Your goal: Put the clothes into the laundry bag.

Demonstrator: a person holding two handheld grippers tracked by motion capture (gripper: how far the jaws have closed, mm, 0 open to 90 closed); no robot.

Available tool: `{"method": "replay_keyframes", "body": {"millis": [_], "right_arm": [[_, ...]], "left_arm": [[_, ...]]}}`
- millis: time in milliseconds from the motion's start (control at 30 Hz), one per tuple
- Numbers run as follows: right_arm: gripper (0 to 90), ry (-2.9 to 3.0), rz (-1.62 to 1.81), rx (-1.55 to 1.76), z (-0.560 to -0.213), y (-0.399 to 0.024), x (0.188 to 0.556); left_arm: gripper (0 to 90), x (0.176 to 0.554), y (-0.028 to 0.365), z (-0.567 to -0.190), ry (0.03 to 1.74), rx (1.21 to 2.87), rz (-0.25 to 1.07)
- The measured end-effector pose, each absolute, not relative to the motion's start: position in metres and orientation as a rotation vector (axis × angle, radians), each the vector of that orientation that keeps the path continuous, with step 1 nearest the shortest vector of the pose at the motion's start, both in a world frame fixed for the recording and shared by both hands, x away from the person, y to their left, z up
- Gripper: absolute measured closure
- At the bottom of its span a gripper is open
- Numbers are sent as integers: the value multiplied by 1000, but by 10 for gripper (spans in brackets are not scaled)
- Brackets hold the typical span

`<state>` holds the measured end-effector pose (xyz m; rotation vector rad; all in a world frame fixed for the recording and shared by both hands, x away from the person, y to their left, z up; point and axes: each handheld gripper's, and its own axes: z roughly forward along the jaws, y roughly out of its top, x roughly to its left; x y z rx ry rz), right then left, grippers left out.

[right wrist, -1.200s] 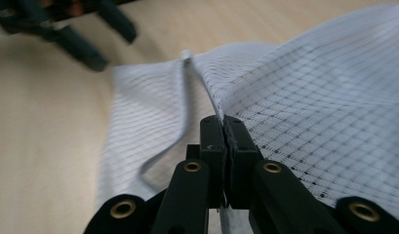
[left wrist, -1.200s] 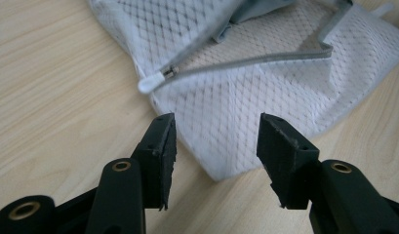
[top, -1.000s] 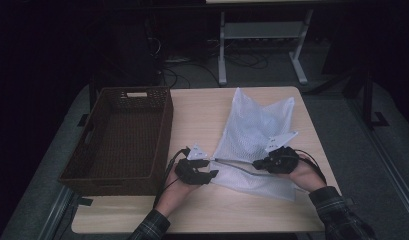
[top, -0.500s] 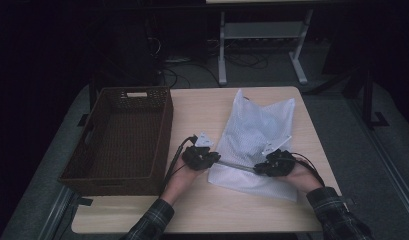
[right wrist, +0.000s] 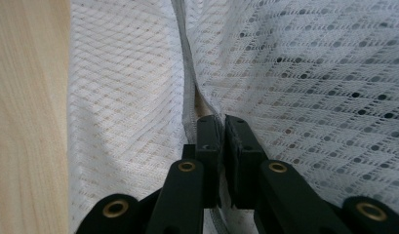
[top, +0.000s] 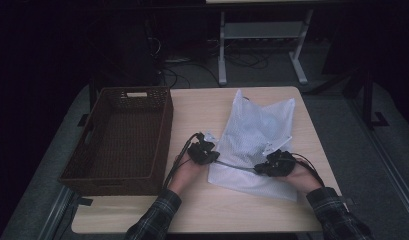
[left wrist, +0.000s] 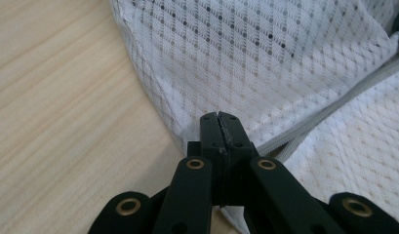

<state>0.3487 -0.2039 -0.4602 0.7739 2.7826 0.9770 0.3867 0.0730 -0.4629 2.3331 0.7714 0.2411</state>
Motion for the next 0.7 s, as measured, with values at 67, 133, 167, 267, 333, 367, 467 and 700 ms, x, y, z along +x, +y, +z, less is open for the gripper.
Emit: {"method": "replay_keyframes", "body": {"millis": [67, 133, 167, 267, 333, 367, 467, 700], "right_arm": [[845, 2783, 970, 775, -460, -204, 349], [845, 2782, 964, 780, -461, -204, 349], [845, 2782, 965, 781, -461, -204, 350], [847, 2785, 966, 777, -461, -204, 350], [848, 2791, 973, 767, -462, -202, 349], [848, 2795, 976, 761, -462, -201, 349], [848, 2818, 975, 734, -461, -198, 346], [841, 2856, 995, 676, -459, -196, 340]], "left_arm": [[900, 383, 72, -462, 771, 2351, 243], [900, 377, 73, -459, 768, 2382, 254], [900, 374, 73, -459, 769, 2390, 260], [900, 363, 79, -457, 787, 2403, 261], [900, 356, 83, -457, 800, 2400, 261], [900, 352, 85, -457, 802, 2402, 259], [900, 341, 89, -456, 805, 2407, 262], [863, 334, 97, -458, 815, 2352, 210]]}}
